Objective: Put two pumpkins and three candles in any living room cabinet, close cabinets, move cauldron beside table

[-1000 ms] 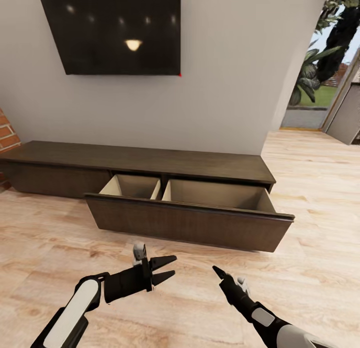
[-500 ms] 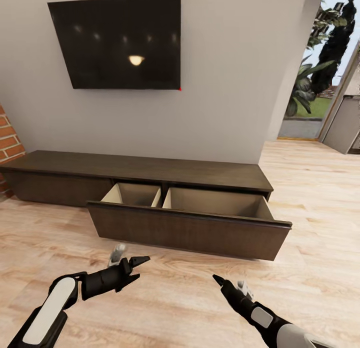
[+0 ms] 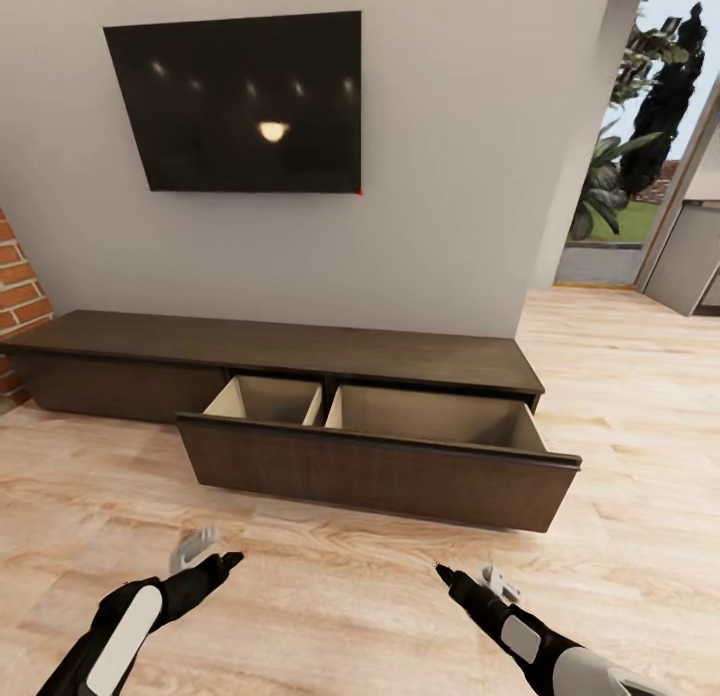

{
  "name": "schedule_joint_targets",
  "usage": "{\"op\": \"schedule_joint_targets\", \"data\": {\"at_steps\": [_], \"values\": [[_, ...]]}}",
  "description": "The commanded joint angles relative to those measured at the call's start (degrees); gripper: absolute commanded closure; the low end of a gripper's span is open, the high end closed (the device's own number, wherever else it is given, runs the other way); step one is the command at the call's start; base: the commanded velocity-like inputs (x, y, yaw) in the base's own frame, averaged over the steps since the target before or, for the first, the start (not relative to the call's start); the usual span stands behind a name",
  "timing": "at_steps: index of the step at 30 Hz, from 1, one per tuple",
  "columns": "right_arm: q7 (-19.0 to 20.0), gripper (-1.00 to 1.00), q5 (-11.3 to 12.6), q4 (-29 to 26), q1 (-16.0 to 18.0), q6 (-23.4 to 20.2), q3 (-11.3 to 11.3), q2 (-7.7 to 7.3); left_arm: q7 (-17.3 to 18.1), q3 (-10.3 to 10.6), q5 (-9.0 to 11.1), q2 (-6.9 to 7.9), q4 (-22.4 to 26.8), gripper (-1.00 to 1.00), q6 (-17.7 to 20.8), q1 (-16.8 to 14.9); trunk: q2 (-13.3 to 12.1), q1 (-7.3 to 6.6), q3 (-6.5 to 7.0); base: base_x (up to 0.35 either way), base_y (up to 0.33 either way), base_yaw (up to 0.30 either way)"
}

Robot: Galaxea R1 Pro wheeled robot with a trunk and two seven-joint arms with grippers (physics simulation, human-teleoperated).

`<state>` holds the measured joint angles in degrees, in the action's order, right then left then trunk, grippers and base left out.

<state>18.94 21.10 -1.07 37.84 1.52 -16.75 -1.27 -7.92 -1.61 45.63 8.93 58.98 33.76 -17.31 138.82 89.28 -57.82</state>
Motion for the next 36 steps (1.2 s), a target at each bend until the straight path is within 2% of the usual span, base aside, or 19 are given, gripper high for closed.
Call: {"op": "schedule_joint_targets", "data": {"at_steps": [1,5,9,11,13,17,22,23,27,29,30,33,36], "values": [[-1.75,-1.00,-1.87,0.11,0.04,0.96,0.03,0.14,-0.39,0.03,-0.06,-0.13,-0.70,-1.00,-0.68,-0.11,-0.39,-0.24,0.13,0.000,0.000,0.000],[-7.07,-1.00,-8.02,0.11,0.04,2.64,0.47,0.72,-0.28,0.25,-1.05,-0.36,-1.69,-1.00,-1.95,-0.23,-2.00,-1.12,0.85,0.000,0.000,0.000],[-8.67,-1.00,-10.19,0.12,0.04,3.05,0.56,1.12,-0.70,0.42,-2.03,-0.41,-1.81,-1.00,-2.22,-0.40,-3.60,-2.00,1.57,0.000,0.000,0.000],[-8.88,-1.00,-10.50,0.11,0.04,3.16,0.57,1.23,-0.83,0.44,-3.47,-0.47,-1.85,-1.00,-2.24,-0.81,-4.40,-2.43,1.93,0.000,0.000,0.000],[-9.02,-1.00,-10.71,0.10,0.04,3.37,0.58,1.38,-0.95,0.46,-6.56,-1.15,-2.13,-1.00,-2.21,-1.48,-5.21,-2.87,2.29,0.000,0.000,0.000],[-9.08,-1.00,-10.82,0.10,0.04,3.47,0.58,1.48,-1.12,0.53,-10.47,-2.68,-2.45,-1.00,-2.21,-1.84,-6.81,-3.75,3.00,0.000,0.000,0.000],[-9.09,-1.00,-10.92,0.10,0.04,3.49,0.63,1.58,-1.72,0.48,-14.14,-3.45,-2.58,-1.00,-2.15,-2.09,-8.81,-4.85,3.90,0.000,0.000,0.000],[-9.14,-1.00,-10.95,0.10,0.04,3.49,0.65,1.60,-2.42,0.49,-14.72,-3.59,-2.64,-1.00,-2.12,-2.13,-9.22,-5.07,4.08,0.000,0.000,0.000],[-10.81,-1.00,-11.06,0.10,0.04,3.42,1.56,1.70,-9.10,0.74,-17.32,-3.74,-4.54,-1.00,-1.98,-2.19,-10.82,-5.95,4.80,0.000,0.000,0.000],[-12.82,-1.00,-11.78,0.10,0.04,3.43,3.97,2.57,-11.07,1.22,-19.52,-3.69,-6.70,-1.00,-2.20,-2.19,-11.62,-6.39,5.16,0.000,0.000,0.000],[-14.57,-1.00,-12.38,0.10,0.04,3.43,5.45,3.36,-11.54,1.41,-21.35,-3.71,-8.54,-1.00,-2.38,-2.20,-12.02,-6.61,5.34,0.000,0.000,0.000],[-18.39,-1.00,-13.22,0.10,0.04,3.47,7.10,4.50,-11.83,1.56,-24.25,-3.74,-12.87,-1.00,-5.75,-2.20,-13.23,-7.27,5.88,0.000,0.000,0.000],[-19.94,-1.00,-13.96,0.10,0.04,3.49,7.60,4.84,-11.64,1.79,-25.13,-3.86,-18.01,-1.00,-11.43,-2.20,-14.43,-7.93,6.42,0.000,0.000,0.000]]}}
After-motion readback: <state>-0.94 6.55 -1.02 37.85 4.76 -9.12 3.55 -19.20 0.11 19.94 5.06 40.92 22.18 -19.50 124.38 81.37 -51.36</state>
